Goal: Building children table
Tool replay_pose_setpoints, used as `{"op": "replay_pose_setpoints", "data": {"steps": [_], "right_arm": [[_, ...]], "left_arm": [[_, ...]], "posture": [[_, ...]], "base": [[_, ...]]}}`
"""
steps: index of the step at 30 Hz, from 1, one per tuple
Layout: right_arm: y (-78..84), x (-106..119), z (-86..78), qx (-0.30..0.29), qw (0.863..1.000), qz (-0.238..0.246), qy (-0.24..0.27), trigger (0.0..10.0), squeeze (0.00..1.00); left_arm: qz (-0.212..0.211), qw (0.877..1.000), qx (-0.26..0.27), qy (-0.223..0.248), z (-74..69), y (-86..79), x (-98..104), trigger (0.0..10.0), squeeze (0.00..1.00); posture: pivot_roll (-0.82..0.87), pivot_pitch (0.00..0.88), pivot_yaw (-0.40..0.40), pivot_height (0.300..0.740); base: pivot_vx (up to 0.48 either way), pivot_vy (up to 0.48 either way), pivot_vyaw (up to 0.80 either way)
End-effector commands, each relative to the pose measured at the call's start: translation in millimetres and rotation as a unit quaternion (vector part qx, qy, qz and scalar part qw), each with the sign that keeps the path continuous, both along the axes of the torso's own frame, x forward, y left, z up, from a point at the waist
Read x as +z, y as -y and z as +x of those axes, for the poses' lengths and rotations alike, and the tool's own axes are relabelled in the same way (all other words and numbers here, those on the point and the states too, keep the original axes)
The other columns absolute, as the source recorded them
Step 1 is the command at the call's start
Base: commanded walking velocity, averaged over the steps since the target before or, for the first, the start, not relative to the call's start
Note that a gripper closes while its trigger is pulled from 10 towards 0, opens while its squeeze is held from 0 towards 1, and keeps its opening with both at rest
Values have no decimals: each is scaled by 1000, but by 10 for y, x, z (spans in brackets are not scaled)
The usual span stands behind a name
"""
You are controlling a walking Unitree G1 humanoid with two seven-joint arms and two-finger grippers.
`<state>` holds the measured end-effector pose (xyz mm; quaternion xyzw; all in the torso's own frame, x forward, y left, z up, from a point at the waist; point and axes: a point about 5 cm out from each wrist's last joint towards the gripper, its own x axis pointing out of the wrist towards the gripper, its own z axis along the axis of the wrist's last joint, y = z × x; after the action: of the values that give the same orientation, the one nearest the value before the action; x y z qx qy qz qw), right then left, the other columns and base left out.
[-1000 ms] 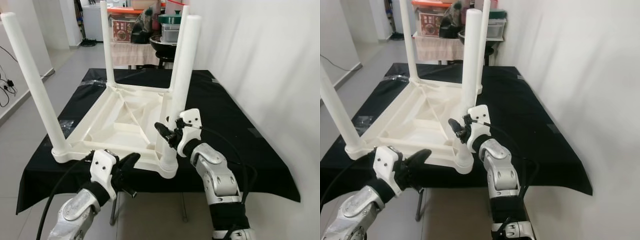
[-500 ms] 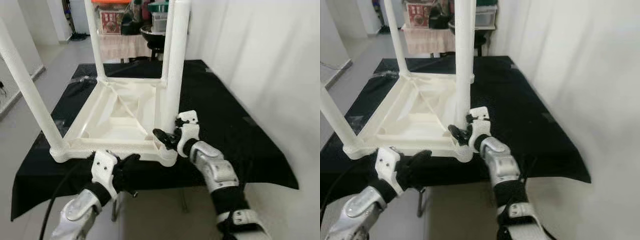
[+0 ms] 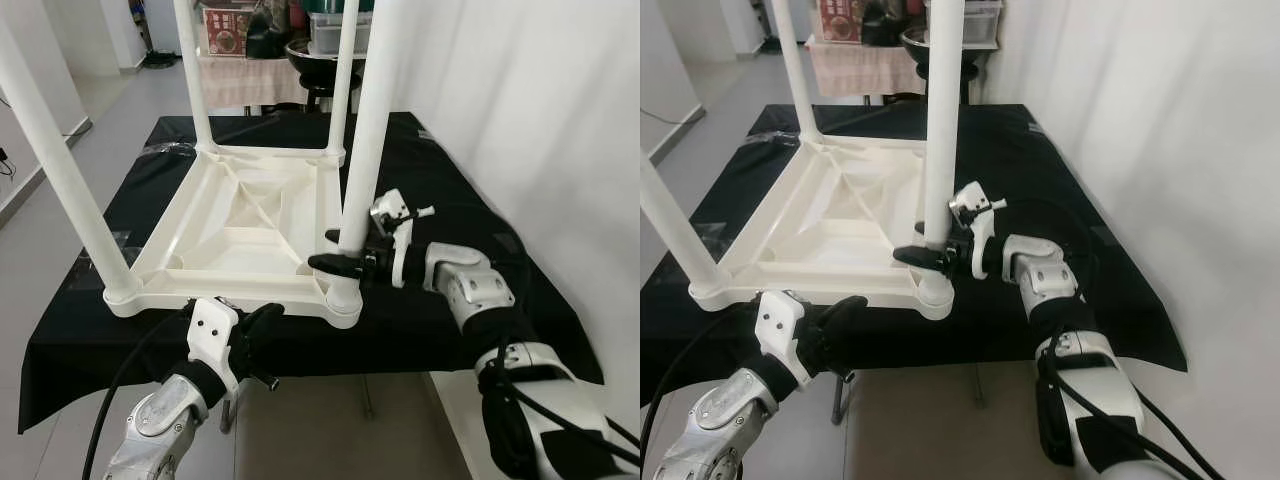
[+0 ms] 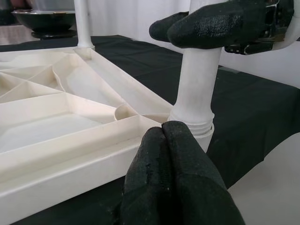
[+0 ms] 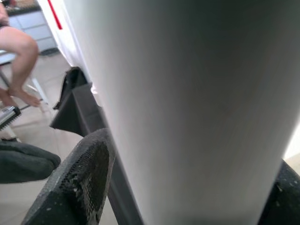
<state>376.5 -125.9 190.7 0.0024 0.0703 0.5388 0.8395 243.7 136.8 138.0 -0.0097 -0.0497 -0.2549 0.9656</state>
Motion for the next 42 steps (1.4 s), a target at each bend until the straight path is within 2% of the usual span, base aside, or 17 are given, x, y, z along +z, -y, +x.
{"op": "replay_pose_setpoints", "data": {"steps": [1,2,3,4,17,19,20,21,22,23,26,27,34,35,36,39,42], "right_arm": [[-18,-2,0,23,1000,3,-8,10000,0],[-10,5,1,31,999,7,-8,4471,0],[-10,5,1,31,999,7,-8,4471,0],[21,9,-2,43,999,12,-11,0,0],[167,-104,-11,14,1000,-7,-17,0,0],[180,-203,-4,-33,999,-29,-11,0,0],[164,-331,46,-165,985,-45,1,0,0],[26,-531,-80,-259,965,-44,-4,0,0],[26,-531,-80,-259,965,-44,-4,0,0],[26,-570,-185,-351,935,-53,15,0,0],[26,-570,-185,-351,935,-53,15,0,0],[5,-544,-256,-390,919,-51,27,0,0],[-170,-534,-202,-361,931,-55,30,0,0],[-198,-529,-173,-355,933,-58,30,1647,0],[-249,-487,-125,-321,946,-39,18,10000,1000],[-283,-439,-91,-277,961,-24,10,10000,1000],[-265,-132,7,-171,983,33,56,10000,1000]], "left_arm": [[10,1000,3,-7,-21,-13,-44,10000,0],[10,1000,3,-7,-22,-11,-45,10000,0],[10,1000,3,-7,-22,-11,-45,10000,0],[10,1000,1,-8,-21,1,-46,10000,0],[-3,1000,-8,-6,-10,70,-35,10000,0],[-5,1000,-10,-5,-12,78,-28,10000,0],[-7,1000,-10,-4,-17,75,-19,10000,0],[-6,1000,-8,-3,-19,61,-12,10000,0],[-6,1000,-8,-3,-19,61,-12,10000,0],[-5,1000,-6,-3,-15,48,-9,10000,0],[-5,1000,-6,-3,-15,48,-9,10000,0],[-3,1000,-6,-4,-4,32,-15,10000,0],[-5,1000,-14,-10,45,32,-38,10000,0],[-5,1000,-10,-10,50,32,-41,10000,0],[-4,1000,-5,-9,55,36,-52,10000,0],[-4,1000,-6,-10,58,41,-60,10000,0],[-3,1000,-8,-12,63,52,-72,10000,0]], "posture": [[80,0,-70,740],[80,0,-70,740],[80,0,-70,740],[76,0,-70,740],[30,0,-82,740],[23,0,-90,740],[18,0,-91,740],[12,0,-71,740],[12,0,-71,740],[13,0,-63,740],[13,0,-63,740],[-15,0,-46,740],[-1,0,-49,740],[5,0,-50,740],[9,0,-52,740],[11,0,-54,740],[11,0,-53,740]], "base": [[0,0,0],[0,0,0],[0,0,0],[0,0,0],[0,0,0],[0,0,0],[0,0,0],[0,0,0],[0,0,0],[0,0,0],[0,0,0],[0,0,0],[0,0,0],[0,0,0],[0,0,0],[0,0,0],[0,0,0]]}}
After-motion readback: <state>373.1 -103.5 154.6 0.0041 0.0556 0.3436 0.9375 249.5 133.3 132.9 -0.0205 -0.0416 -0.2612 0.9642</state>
